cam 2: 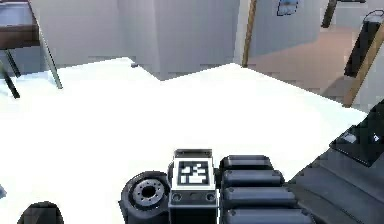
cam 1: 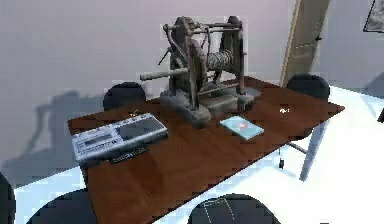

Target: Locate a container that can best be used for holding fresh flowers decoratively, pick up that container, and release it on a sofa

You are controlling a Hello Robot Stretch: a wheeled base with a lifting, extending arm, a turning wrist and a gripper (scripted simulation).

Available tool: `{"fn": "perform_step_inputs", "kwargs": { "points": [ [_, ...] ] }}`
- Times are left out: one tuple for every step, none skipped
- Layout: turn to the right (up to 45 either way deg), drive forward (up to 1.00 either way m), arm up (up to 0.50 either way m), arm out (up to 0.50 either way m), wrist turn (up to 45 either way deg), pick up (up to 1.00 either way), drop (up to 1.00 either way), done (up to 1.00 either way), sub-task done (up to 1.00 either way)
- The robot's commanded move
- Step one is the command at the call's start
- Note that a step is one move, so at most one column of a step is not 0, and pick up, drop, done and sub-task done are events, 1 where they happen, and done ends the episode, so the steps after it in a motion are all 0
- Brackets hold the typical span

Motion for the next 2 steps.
{"fn": "perform_step_inputs", "kwargs": {
  "points": [
    [45.0, 0.00, 0.00, 0.00, 0.0, 0.00, 0.00, 0.00, 0.00],
    [42.0, 0.00, 0.00, 0.00, 0.0, 0.00, 0.00, 0.00, 0.00]
  ]
}}
